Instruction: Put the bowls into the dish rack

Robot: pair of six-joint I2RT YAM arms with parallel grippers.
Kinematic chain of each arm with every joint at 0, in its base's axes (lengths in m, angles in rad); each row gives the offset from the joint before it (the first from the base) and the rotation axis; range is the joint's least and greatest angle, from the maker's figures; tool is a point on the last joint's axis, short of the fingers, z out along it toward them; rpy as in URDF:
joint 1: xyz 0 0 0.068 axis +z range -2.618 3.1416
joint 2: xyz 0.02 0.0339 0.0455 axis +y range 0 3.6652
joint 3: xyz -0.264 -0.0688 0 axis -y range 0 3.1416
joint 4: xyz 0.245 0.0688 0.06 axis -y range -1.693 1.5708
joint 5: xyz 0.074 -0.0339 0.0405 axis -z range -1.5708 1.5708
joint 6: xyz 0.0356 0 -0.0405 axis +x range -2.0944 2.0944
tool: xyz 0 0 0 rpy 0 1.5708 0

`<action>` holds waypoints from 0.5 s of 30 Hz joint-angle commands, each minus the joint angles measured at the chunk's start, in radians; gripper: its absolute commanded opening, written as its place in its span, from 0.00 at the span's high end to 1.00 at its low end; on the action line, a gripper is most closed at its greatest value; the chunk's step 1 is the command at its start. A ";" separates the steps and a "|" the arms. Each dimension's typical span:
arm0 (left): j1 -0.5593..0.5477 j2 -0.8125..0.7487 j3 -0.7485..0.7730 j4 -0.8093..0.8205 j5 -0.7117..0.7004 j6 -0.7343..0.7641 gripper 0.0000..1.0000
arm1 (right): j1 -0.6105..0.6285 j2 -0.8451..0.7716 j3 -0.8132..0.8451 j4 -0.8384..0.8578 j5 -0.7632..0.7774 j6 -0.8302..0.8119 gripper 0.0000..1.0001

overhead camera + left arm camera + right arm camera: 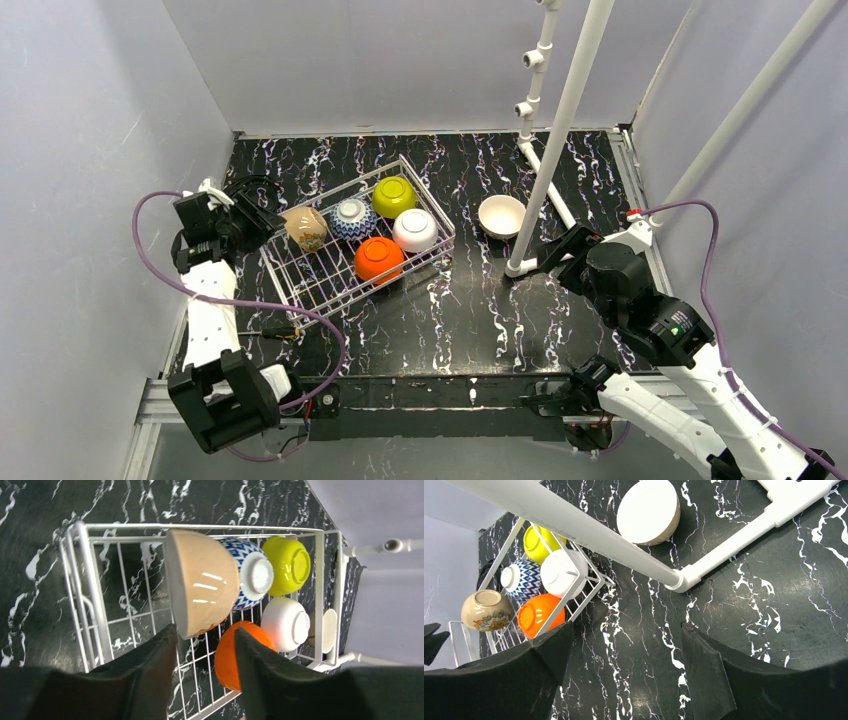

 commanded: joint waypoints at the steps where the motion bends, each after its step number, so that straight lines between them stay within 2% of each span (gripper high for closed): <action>1: -0.001 0.014 0.047 0.018 0.113 0.024 0.49 | -0.001 -0.003 -0.009 0.040 0.007 0.009 0.14; 3: -0.006 0.037 0.052 -0.002 0.110 0.041 0.41 | -0.001 -0.003 -0.013 0.040 0.007 0.011 0.14; 8: -0.031 0.042 0.040 -0.021 0.023 0.051 0.35 | -0.001 -0.008 -0.019 0.040 0.008 0.012 0.14; 11: -0.057 0.071 0.045 -0.008 0.019 0.048 0.36 | -0.001 -0.005 -0.022 0.042 0.008 0.013 0.14; 15: -0.096 0.133 0.062 -0.006 0.006 0.049 0.42 | -0.001 0.001 -0.024 0.045 0.004 0.014 0.14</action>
